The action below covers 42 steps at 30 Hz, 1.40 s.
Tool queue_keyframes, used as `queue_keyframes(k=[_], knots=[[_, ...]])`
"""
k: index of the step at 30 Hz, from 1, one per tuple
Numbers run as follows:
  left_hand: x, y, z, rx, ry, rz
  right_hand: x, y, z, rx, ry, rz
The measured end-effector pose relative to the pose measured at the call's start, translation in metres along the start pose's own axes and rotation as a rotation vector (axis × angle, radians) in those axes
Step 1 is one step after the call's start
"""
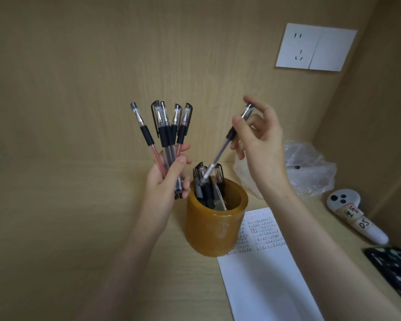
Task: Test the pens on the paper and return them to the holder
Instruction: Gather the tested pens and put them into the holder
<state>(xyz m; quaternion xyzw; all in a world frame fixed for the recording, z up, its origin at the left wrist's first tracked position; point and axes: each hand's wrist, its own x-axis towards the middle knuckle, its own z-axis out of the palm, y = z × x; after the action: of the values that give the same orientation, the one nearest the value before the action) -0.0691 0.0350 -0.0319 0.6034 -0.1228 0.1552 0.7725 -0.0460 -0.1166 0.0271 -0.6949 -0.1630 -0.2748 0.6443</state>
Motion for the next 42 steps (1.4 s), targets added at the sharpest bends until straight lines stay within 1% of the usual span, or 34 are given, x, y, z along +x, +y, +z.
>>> queue_keyframes(k=[2,6,8,10,16,19,23,25,27,29,32,35,37,39,42], knots=[[0.0,-0.001,0.001,-0.011,-0.021,0.009,-0.004,0.004,0.0,-0.13,-0.065,-0.025],[-0.001,0.001,0.002,-0.044,-0.048,0.01,-0.016,0.014,0.005,-0.336,-0.211,-0.009],[-0.001,0.002,0.002,-0.043,-0.057,0.016,-0.019,0.017,0.006,-0.404,-0.232,-0.031],[-0.001,0.002,0.002,-0.038,-0.07,0.019,-0.019,0.016,0.005,-0.418,-0.235,-0.029],[-0.004,0.004,0.005,0.031,-0.169,0.044,-0.012,0.002,0.012,-0.143,-0.23,0.12],[-0.005,0.005,0.007,0.052,-0.171,0.042,-0.011,-0.002,0.019,-0.065,-0.209,0.135],[-0.005,0.004,0.006,0.025,-0.1,0.022,-0.009,-0.005,0.015,0.163,-0.028,0.157],[-0.004,0.003,0.005,0.025,-0.056,0.028,-0.005,-0.007,0.005,0.208,0.074,0.136],[-0.003,0.003,0.004,0.026,-0.037,0.031,-0.001,-0.006,-0.007,0.145,0.14,0.112],[-0.003,0.003,0.005,0.013,-0.053,0.03,0.0,-0.002,-0.016,0.029,0.148,0.104],[-0.004,0.003,0.006,0.02,-0.076,0.036,-0.008,0.008,-0.021,-0.139,0.04,0.125],[-0.004,0.002,0.006,0.023,-0.08,0.029,-0.016,0.022,-0.021,-0.384,-0.106,0.162],[-0.004,0.002,0.005,0.024,-0.081,0.02,-0.02,0.028,-0.02,-0.51,-0.148,0.177],[-0.003,0.002,0.005,0.032,-0.09,0.013,-0.022,0.027,-0.021,-0.522,-0.107,0.171],[-0.004,0.003,0.006,0.037,-0.117,0.012,-0.019,0.015,-0.019,-0.356,-0.064,0.14]])
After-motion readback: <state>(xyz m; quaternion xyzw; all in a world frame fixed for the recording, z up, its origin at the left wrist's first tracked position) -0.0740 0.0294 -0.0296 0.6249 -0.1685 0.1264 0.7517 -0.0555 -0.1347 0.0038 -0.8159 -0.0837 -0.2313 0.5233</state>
